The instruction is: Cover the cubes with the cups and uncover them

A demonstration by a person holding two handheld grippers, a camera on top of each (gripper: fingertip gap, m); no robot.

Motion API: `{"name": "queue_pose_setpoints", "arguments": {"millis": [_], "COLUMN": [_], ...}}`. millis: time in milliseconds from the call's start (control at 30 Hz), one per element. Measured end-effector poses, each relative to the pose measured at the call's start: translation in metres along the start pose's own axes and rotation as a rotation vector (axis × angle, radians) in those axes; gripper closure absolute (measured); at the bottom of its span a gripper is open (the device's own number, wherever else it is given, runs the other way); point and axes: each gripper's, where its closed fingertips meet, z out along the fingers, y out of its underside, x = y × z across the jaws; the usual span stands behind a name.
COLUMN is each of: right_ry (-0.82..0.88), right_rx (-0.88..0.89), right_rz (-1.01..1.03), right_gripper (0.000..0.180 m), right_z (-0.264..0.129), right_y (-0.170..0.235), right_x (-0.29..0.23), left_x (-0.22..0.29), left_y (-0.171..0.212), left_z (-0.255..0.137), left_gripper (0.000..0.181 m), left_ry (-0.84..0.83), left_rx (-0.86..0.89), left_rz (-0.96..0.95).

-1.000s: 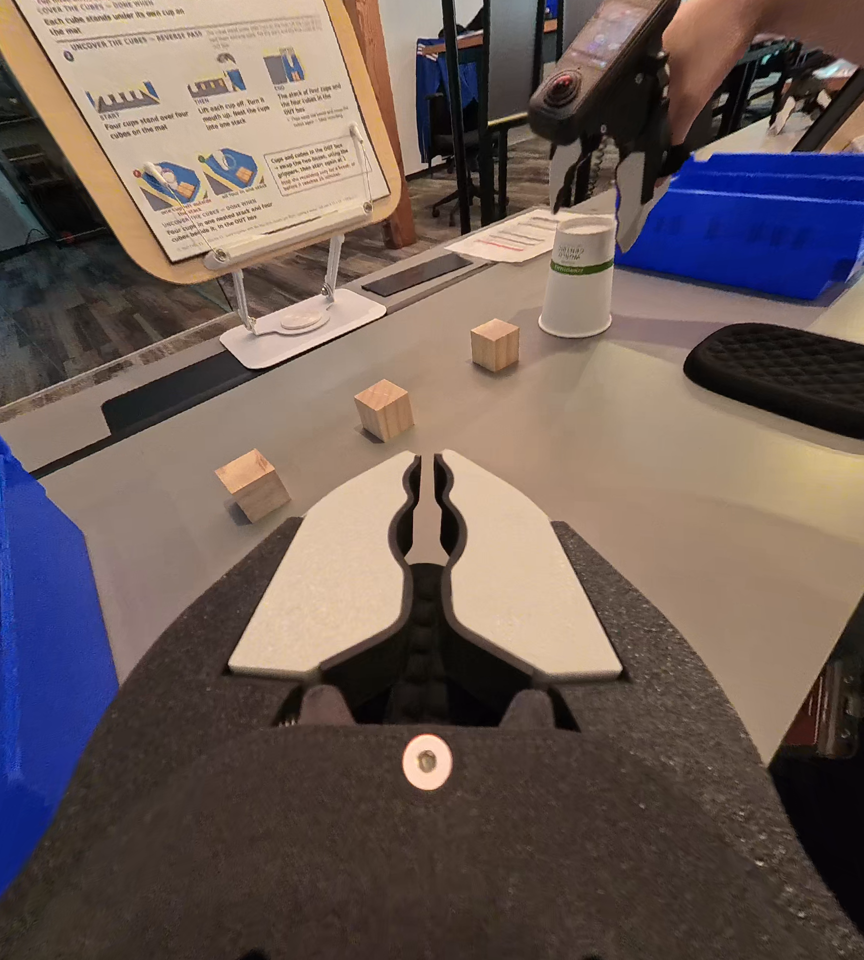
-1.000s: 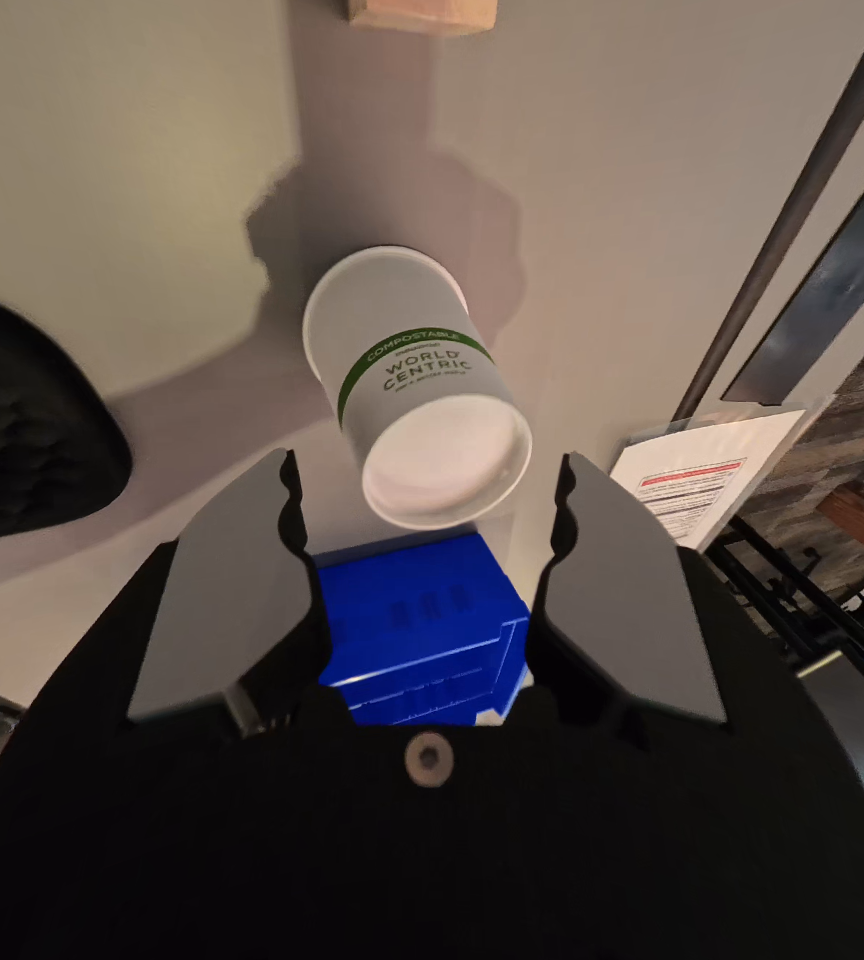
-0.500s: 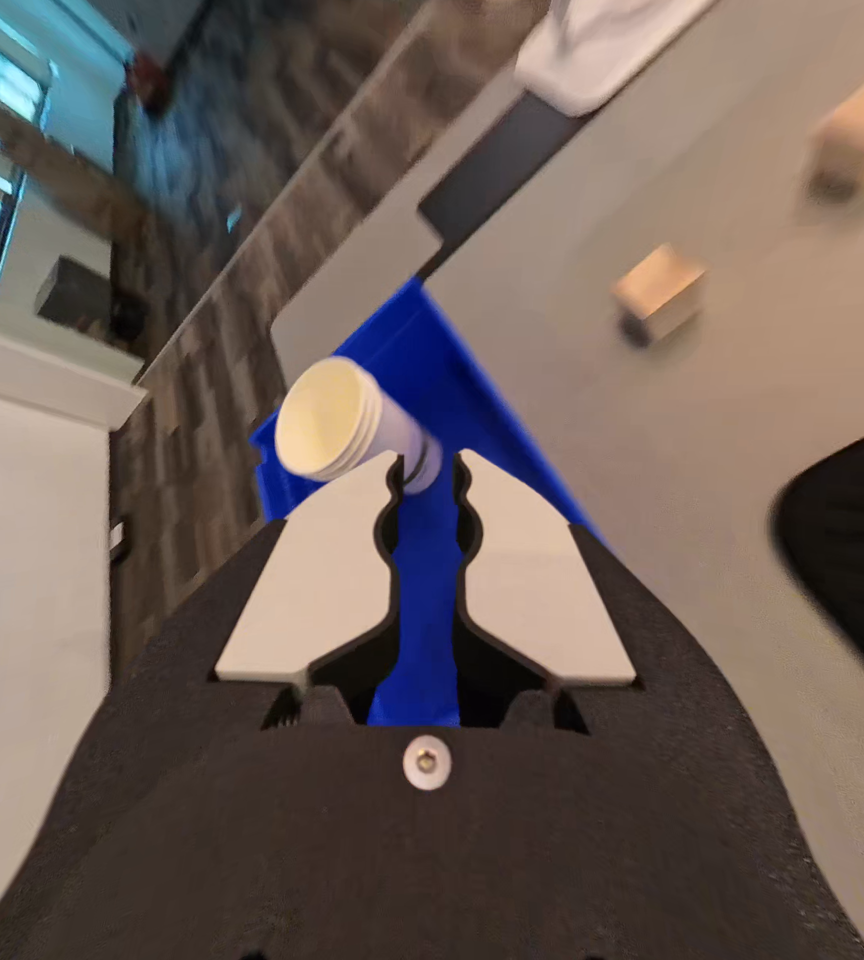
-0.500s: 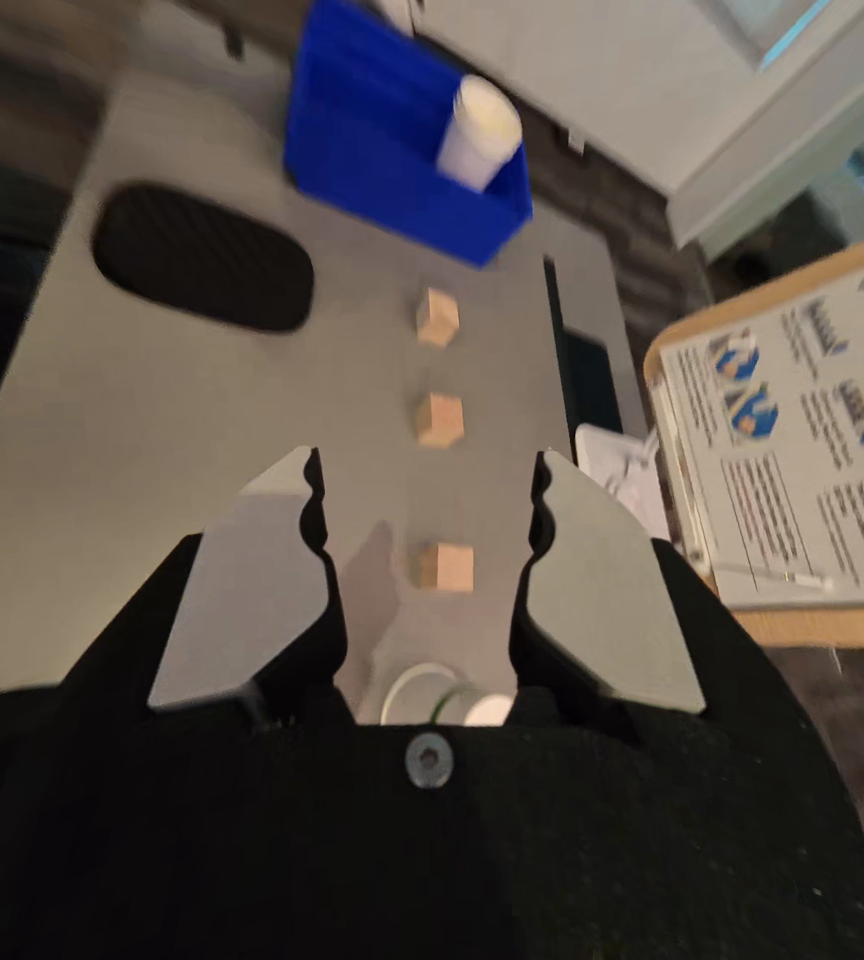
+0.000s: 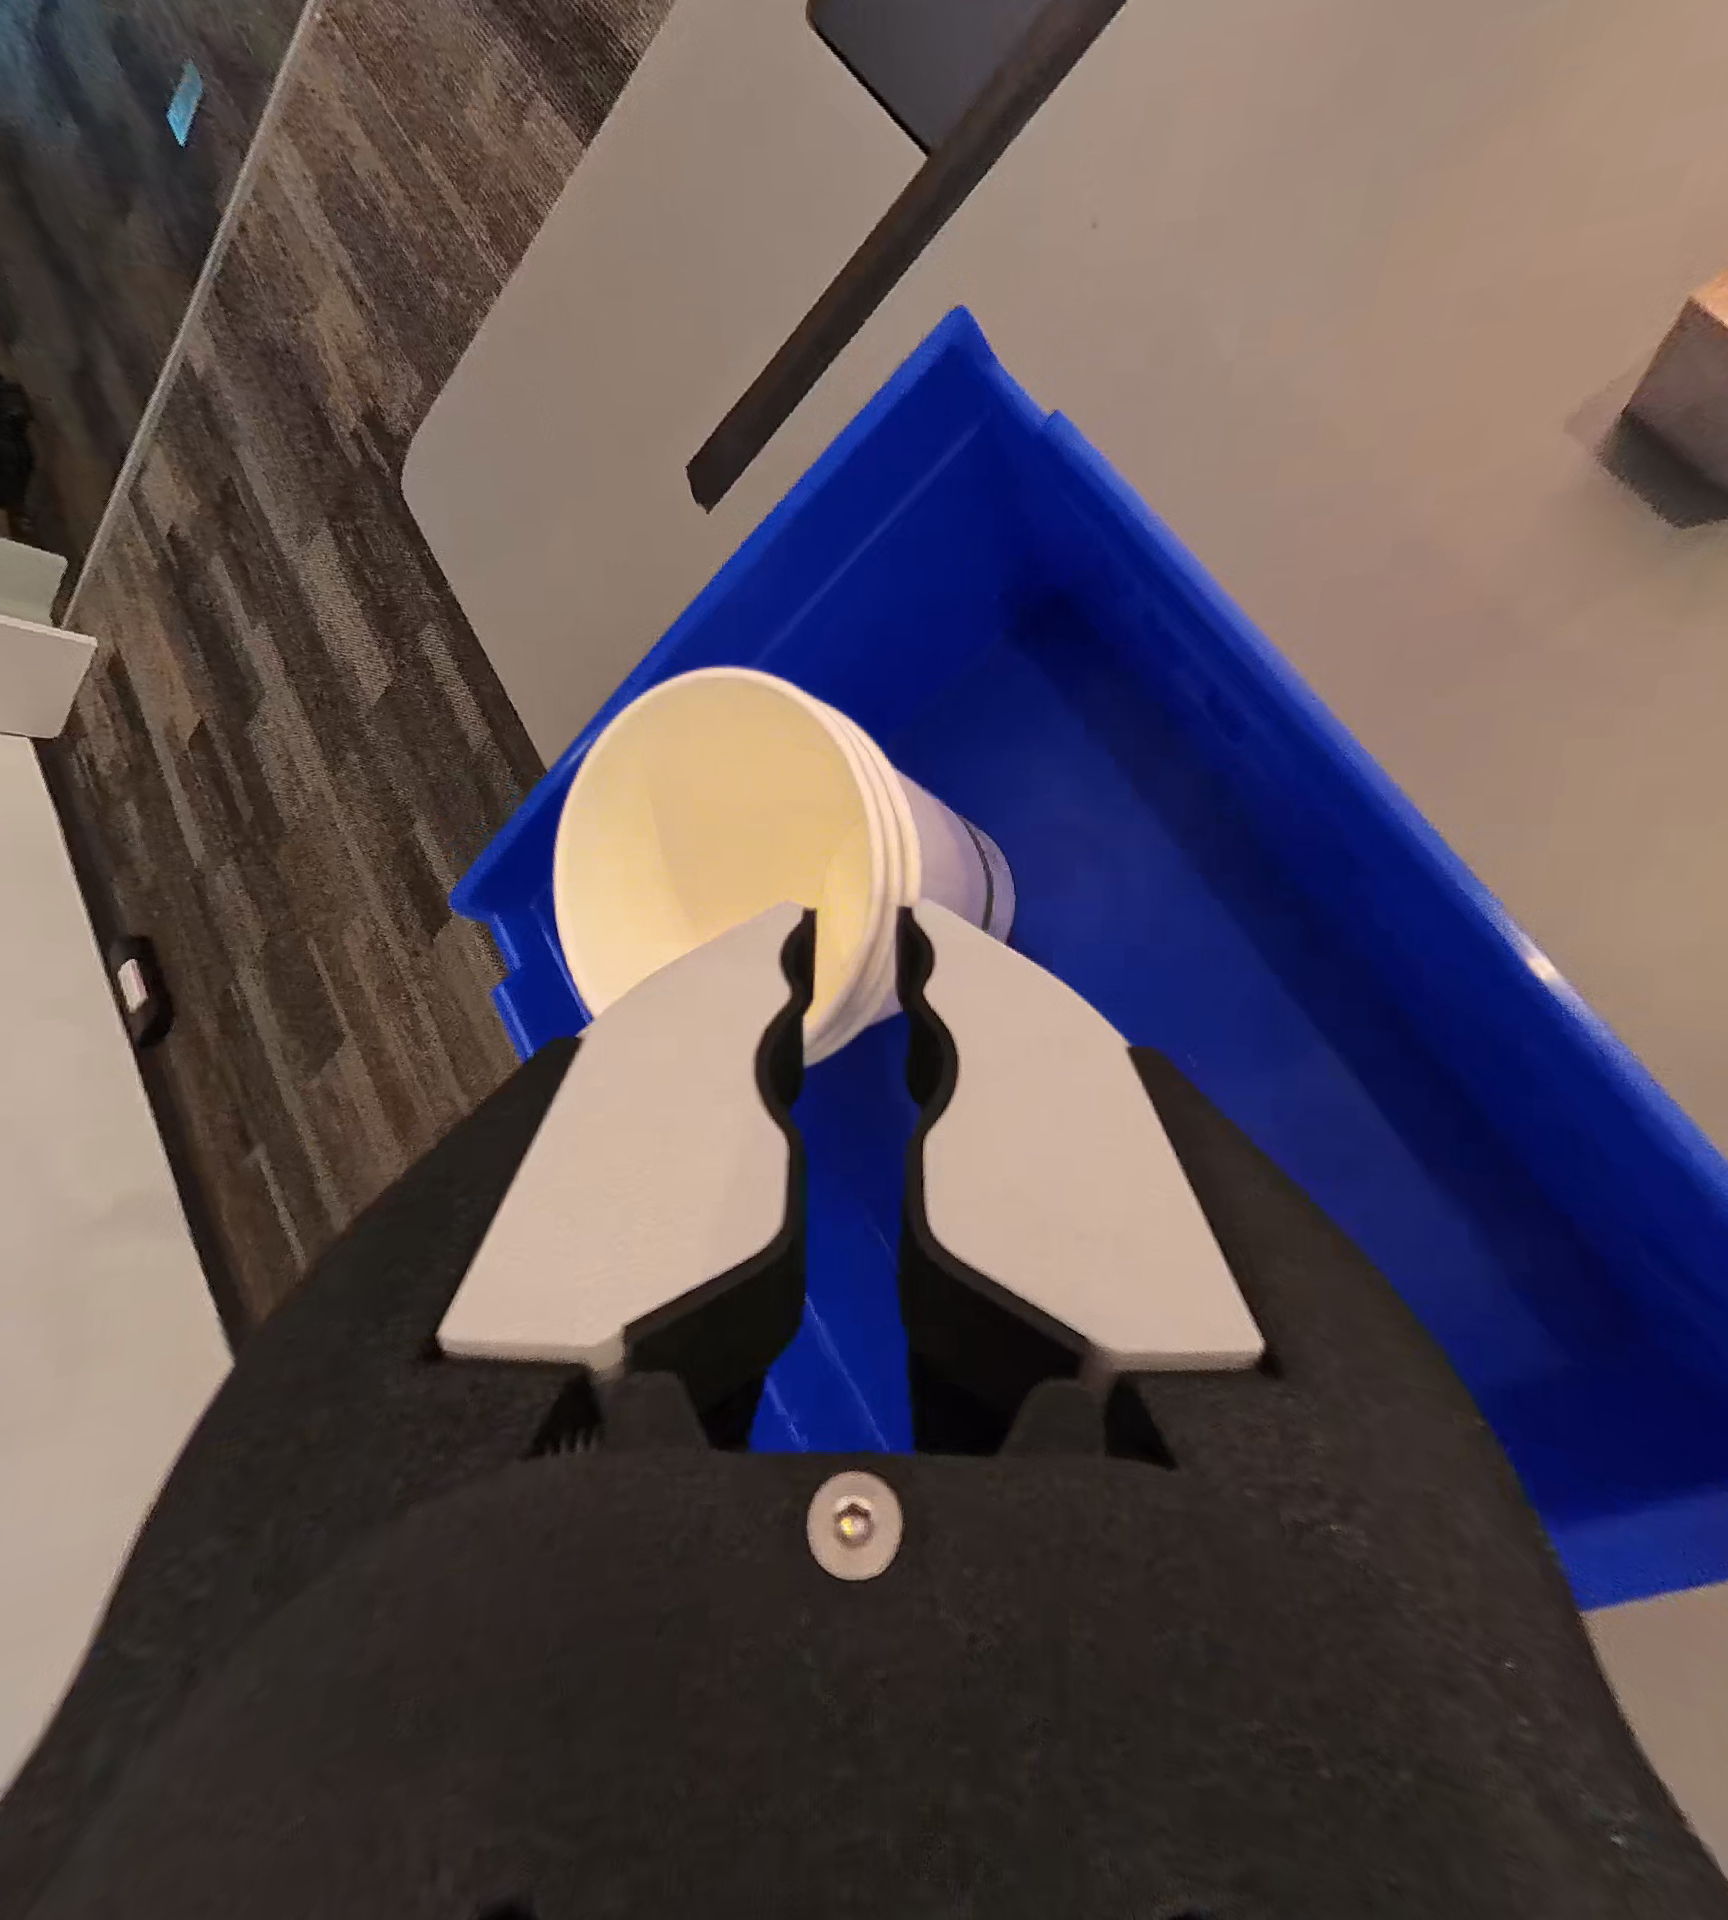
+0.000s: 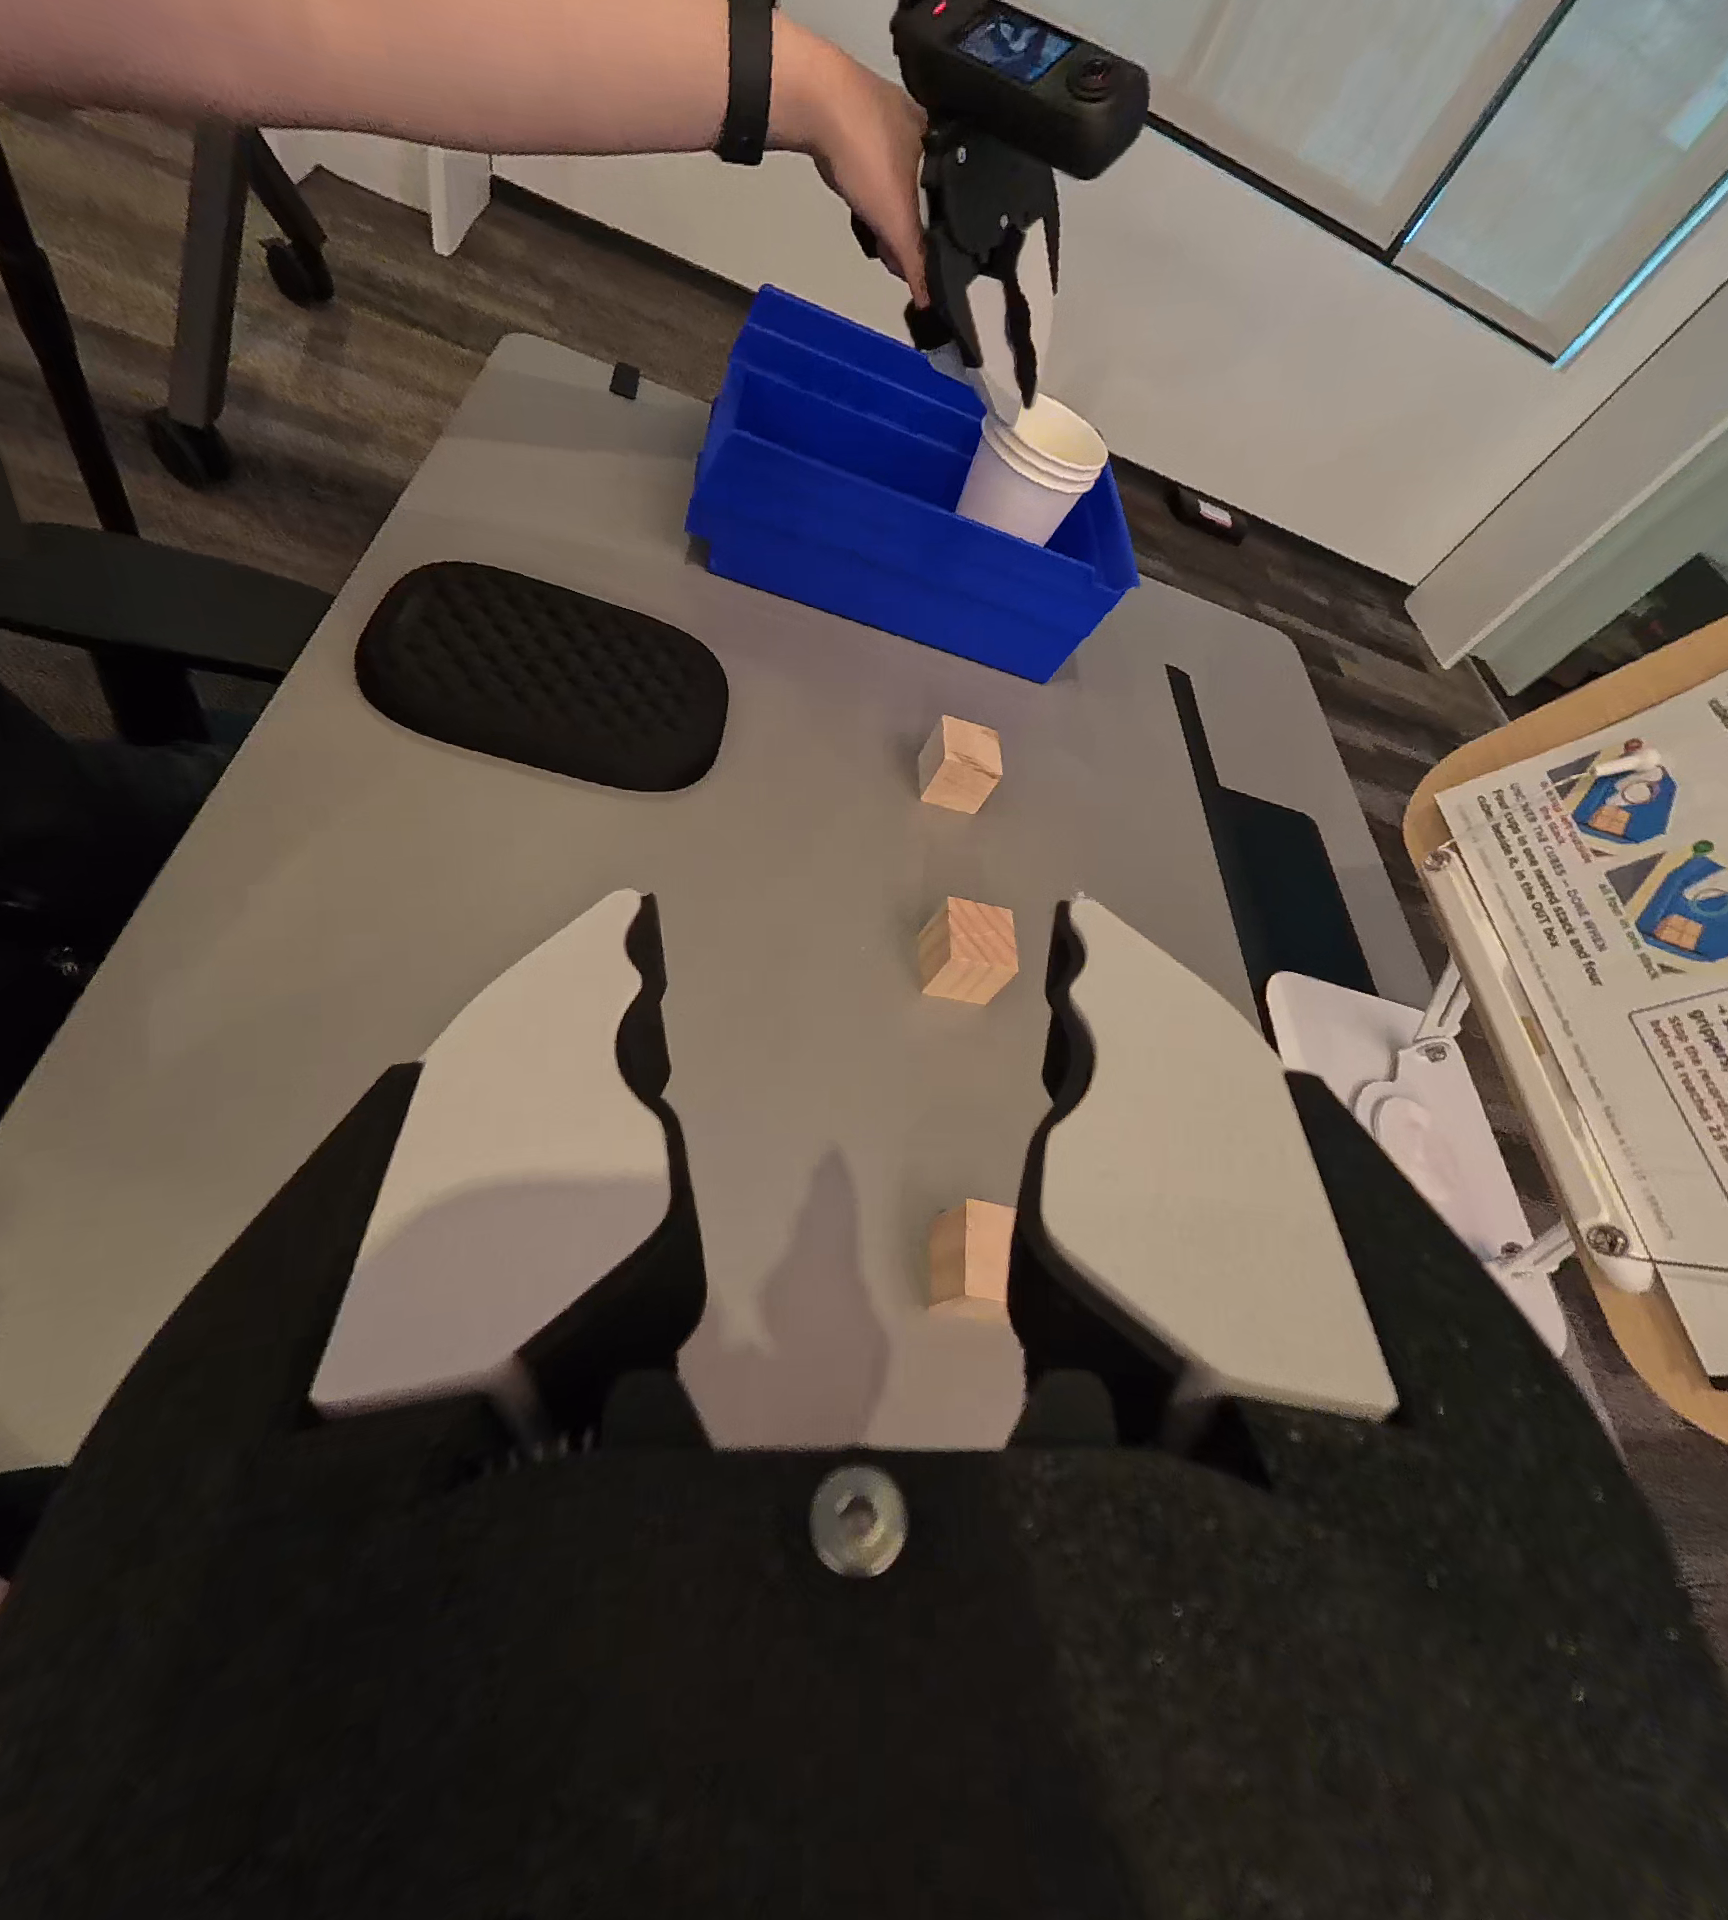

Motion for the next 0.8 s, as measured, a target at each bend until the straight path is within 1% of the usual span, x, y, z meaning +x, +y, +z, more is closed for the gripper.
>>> {"name": "queue_pose_setpoints", "arguments": {"millis": [67,233,333,467,800], "right_ry": [0.005,0.008,0.009,-0.001,-0.025], "right_rx": [-0.003,0.009,-0.001,-0.007,-0.053], "right_rz": [0.012,0.014,0.021,0.027,0.039], "right_gripper": [0.110,0.112,0.112,0.113,0.113], "right_z": [-0.002,-0.007,-0.006,-0.004,0.004], "right_y": [0.004,0.004,0.007,0.010,0.018], "right_x": [0.002,0.003,0.004,0.005,0.004], "left_x": [0.003,0.000,0.001,0.000,-0.003], "left_y": [-0.003,0.000,0.002,0.002,0.000], "left_z": [0.005,0.015,0.016,0.016,0.008], "left_gripper": [0.167,0.167,0.170,0.177,0.178], "left_ry": [0.034,0.041,0.060,0.070,0.066], "left_rx": [0.000,-0.017,-0.011,-0.002,0.027], "left_rz": [-0.015,-0.024,-0.045,-0.073,-0.090]}}
